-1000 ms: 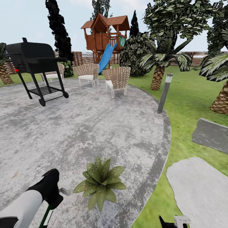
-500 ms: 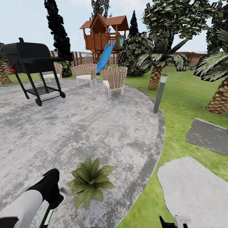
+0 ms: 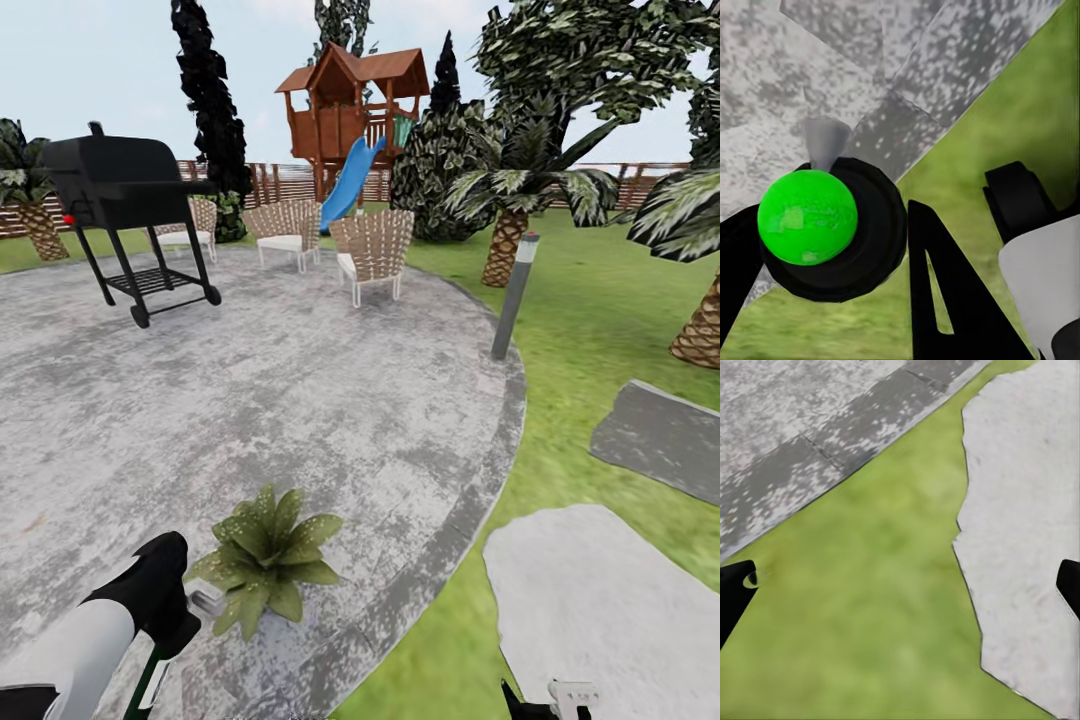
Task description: Pick up the pesticide atomizer in the garden and spray insectifuge to fully cover both potted plants in the garden.
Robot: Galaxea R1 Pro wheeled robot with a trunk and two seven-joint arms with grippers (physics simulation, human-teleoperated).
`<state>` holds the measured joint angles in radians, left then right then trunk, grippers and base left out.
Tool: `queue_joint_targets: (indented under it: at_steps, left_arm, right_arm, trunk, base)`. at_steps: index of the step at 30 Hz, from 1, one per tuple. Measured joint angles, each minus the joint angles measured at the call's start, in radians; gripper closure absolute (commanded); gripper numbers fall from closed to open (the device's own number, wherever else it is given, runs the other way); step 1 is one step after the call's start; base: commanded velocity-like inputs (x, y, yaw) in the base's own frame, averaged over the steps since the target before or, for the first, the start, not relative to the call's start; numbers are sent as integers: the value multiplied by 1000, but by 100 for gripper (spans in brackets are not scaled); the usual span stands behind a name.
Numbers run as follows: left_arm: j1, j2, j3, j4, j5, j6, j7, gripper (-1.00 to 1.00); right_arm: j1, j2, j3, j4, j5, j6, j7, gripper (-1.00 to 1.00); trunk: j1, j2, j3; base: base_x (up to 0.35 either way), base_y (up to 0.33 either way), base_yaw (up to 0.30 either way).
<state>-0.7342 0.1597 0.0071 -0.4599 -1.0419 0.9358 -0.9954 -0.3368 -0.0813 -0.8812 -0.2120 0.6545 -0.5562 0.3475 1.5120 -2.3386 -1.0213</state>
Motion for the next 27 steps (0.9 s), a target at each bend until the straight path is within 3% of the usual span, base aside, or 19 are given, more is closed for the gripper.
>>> queue_joint_targets:
  at_steps: [4,13,16,19,21,23,27]
  left_arm:
    - [0,0,-1,3,0,0,0,100]
    - [-10,-5,-8,0,-12,5,-2,100]
    - [-40,-34,-9,-1,-11,18,-9,100]
    - [-80,-44,-11,4,-14,19,-11,100]
    - [-99,-44,-14,15,-14,19,-14,100]
    - [-94,-33,-43,18,-17,17,-14,100]
    - [-88,-30,-58,20,-15,15,-15,100]
  right_arm:
    - [0,0,0,0,0,0,0,-100]
    - [0,0,0,0,0,0,0,-100]
    - [0,0,0,0,0,0,0,-100]
    - [0,1,0,1,0,0,0,-100]
    - [0,1,0,0,0,0,0,-100]
    - [0,1,0,1,0,0,0,-100]
    - [0,1,0,1,0,0,0,-100]
  trunk:
    - [0,0,0]
    - [0,0,0]
    - [0,0,0]
    - [0,0,0]
    - [0,0,0]
    - [0,0,0]
    - [0,0,0]
  base:
    - [-2,-161,240]
    - [0,-6,18]
    - [0,0,0]
    - [0,0,0]
    - [0,0,0]
    - [0,0,0]
    - [0,0,75]
